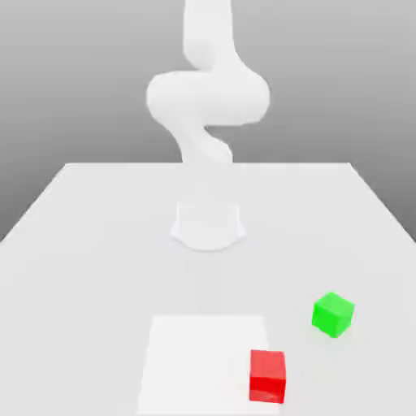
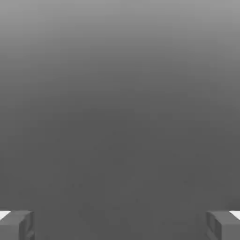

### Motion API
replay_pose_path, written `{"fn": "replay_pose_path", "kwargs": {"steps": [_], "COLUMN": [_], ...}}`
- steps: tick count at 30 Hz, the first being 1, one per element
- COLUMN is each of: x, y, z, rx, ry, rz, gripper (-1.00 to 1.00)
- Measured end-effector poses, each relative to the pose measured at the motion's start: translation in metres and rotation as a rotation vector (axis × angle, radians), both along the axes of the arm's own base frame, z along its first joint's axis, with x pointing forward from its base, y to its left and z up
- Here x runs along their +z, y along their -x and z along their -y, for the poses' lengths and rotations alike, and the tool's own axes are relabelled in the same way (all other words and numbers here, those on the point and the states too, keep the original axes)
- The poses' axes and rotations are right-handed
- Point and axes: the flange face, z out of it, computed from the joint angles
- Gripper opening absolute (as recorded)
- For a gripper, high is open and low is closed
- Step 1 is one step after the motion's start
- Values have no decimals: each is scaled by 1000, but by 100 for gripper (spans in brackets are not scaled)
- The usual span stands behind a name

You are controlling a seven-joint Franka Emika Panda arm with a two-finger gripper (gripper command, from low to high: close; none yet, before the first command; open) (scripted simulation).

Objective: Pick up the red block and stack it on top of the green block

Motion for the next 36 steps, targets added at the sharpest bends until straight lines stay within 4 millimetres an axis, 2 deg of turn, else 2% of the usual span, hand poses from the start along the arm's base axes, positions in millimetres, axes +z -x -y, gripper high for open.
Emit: {"fn": "replay_pose_path", "kwargs": {"steps": [3,6,12,18,24,29,30,36], "x": [-53,-108,-224,-341,-450,-516,-524,-527], "y": [-37,-66,-100,-104,-81,-77,-77,-76], "z": [-10,-20,-37,-55,-74,-76,-76,-77], "rx": [-18,-33,-54,-64,-73,-75,-75,-75], "ry": [7,11,9,-8,-41,-48,-47,-47], "rz": [-93,-182,-356,-531,-700,-723,-724,-723], "gripper": [0,0,0,0,0,0,-100,-100]}}
